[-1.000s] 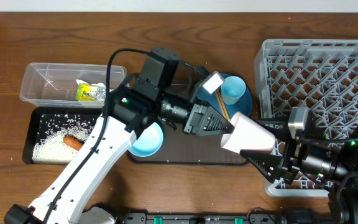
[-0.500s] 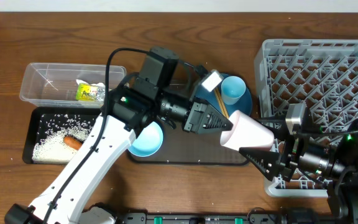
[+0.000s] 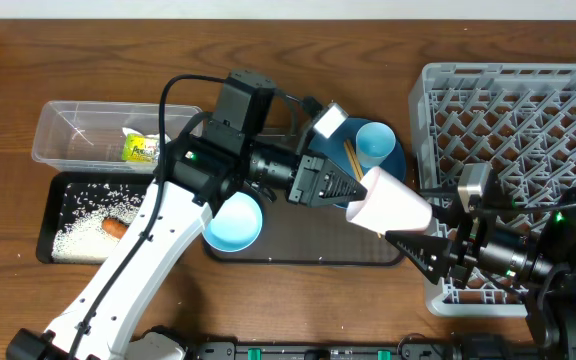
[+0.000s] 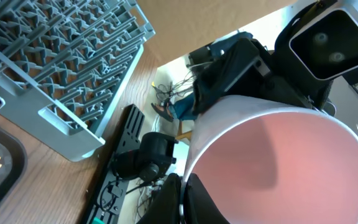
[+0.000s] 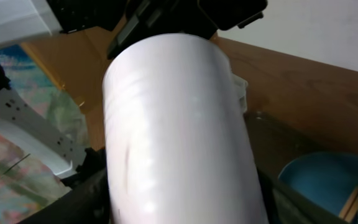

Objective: Sort waste into correct bins and load items into the dishwasher rack
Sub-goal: 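Grasp the pink cup with the right gripper and release the left, then carry the pink cup with the right gripper into the grey rack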

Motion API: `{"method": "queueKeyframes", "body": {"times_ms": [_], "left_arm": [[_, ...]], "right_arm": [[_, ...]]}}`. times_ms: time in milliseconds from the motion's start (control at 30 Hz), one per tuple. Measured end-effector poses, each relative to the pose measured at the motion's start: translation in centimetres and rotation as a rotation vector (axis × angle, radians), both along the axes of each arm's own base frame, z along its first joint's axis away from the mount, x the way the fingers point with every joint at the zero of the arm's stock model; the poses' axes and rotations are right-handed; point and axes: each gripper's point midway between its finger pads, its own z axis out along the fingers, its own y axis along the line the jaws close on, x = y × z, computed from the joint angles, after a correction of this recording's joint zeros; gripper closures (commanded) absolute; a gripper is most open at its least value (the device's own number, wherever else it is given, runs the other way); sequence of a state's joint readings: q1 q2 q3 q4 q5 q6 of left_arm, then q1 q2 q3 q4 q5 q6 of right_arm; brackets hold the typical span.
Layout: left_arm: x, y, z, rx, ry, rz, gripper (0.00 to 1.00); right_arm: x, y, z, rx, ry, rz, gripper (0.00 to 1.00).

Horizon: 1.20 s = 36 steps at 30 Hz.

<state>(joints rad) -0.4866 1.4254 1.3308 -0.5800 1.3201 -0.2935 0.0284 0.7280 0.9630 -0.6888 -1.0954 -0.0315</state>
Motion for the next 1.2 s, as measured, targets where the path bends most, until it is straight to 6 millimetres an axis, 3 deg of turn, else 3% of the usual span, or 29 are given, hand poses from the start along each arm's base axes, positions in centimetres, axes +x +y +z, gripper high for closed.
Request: {"method": "queueKeyframes", "body": {"times_ms": [167, 267, 500, 700, 1000, 1067, 1200], "left_arm": [[0.0, 0.0, 0.0, 0.000, 0.001, 0.002, 0.87], [-0.1, 0.0, 0.1, -0.005, 0.001, -0.006, 0.77], [-1.0, 0.5, -0.8, 0.037, 0.069, -0.012, 0.77], [-1.1, 1.1, -2.9, 0.138, 0.091, 0.027, 0.76], [0.8, 2.0, -5.9, 0.304, 0.019, 0.143, 0.76], [1.2, 2.7, -7.2, 0.380, 0.015, 0.183, 0.76], [1.9, 5.0, -10.2, 0.579, 0.006, 0.277, 0.76]], "right_arm": [[-0.1, 0.1, 0.1, 0.004, -0.002, 0.006, 0.50], [0.3, 0.0, 0.4, 0.001, -0.025, -0.004, 0.49], [1.1, -0.3, 1.0, 0.010, -0.035, -0.044, 0.44], [2.8, -1.3, 0.4, -0.017, -0.007, -0.161, 0.44], [4.6, -3.0, -0.9, -0.071, 0.032, -0.310, 0.39], [4.9, -3.7, -2.0, -0.099, 0.075, -0.359, 0.54], [5.8, -5.4, -4.3, -0.156, 0.173, -0.480, 0.54]]}}
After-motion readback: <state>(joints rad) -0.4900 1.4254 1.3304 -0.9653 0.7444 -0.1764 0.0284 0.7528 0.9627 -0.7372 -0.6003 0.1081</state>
